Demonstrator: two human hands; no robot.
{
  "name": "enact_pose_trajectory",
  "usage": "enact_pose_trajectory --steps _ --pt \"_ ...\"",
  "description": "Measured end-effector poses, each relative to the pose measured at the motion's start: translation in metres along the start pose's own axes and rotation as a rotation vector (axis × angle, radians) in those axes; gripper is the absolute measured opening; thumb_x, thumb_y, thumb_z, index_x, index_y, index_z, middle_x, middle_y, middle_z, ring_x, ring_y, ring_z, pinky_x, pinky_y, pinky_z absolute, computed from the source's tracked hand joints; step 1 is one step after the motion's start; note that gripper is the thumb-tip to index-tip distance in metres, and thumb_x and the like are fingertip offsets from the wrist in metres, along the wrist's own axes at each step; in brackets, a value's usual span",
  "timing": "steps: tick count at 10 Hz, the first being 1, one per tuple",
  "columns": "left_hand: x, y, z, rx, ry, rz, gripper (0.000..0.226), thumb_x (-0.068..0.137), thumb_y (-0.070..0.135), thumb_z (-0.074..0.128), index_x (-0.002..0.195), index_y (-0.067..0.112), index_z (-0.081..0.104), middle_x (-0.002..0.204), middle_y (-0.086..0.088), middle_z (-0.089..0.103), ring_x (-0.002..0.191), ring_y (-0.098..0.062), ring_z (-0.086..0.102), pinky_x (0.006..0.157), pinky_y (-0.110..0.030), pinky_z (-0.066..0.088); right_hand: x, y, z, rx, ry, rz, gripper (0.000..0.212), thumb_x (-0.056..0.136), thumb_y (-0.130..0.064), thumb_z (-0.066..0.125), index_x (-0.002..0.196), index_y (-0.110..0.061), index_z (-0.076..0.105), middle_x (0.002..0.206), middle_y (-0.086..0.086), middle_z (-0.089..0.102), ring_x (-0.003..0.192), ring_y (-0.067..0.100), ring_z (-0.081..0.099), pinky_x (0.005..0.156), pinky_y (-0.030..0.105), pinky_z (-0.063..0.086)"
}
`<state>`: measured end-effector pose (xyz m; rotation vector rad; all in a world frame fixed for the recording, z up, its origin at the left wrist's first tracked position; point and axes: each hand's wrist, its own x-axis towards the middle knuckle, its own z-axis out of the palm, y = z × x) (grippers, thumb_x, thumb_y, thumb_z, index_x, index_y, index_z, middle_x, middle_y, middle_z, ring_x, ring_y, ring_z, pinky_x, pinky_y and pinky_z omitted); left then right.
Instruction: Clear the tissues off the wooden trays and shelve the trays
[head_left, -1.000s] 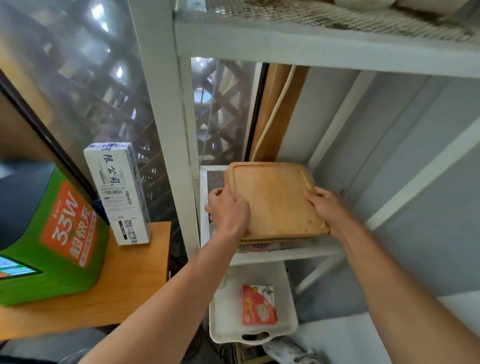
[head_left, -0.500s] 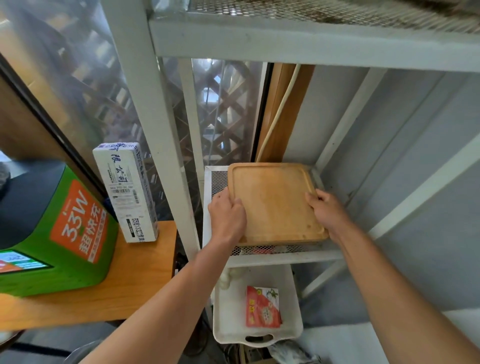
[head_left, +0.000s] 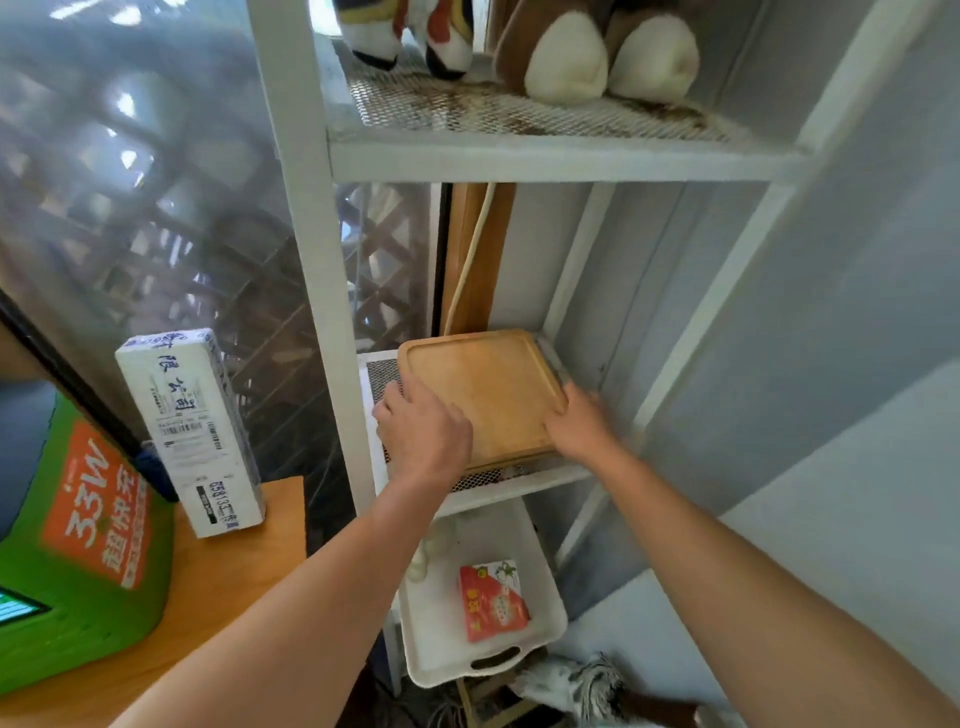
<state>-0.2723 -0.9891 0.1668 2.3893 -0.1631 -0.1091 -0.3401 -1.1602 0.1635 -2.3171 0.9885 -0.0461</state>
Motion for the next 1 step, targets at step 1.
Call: enact_pose_trajectory --steps 1 --pt "-0.0321 0.0092 -0.012 0.136 -0.048 0.334 0.045 0.091 0.025 0.051 0.134 0.012 0.043 0.146 -0.014 0.04 0.133 -0.035 0.031 0.11 -0.049 0.027 -0.0315 -0.0054 -0.0107 -0.067 0.255 -0.109 0.03 0.09 -0.027 0.06 0.115 -0.013 0.066 0.114 0.011 0.062 0.105 0.03 0.057 0.085 0.033 0.046"
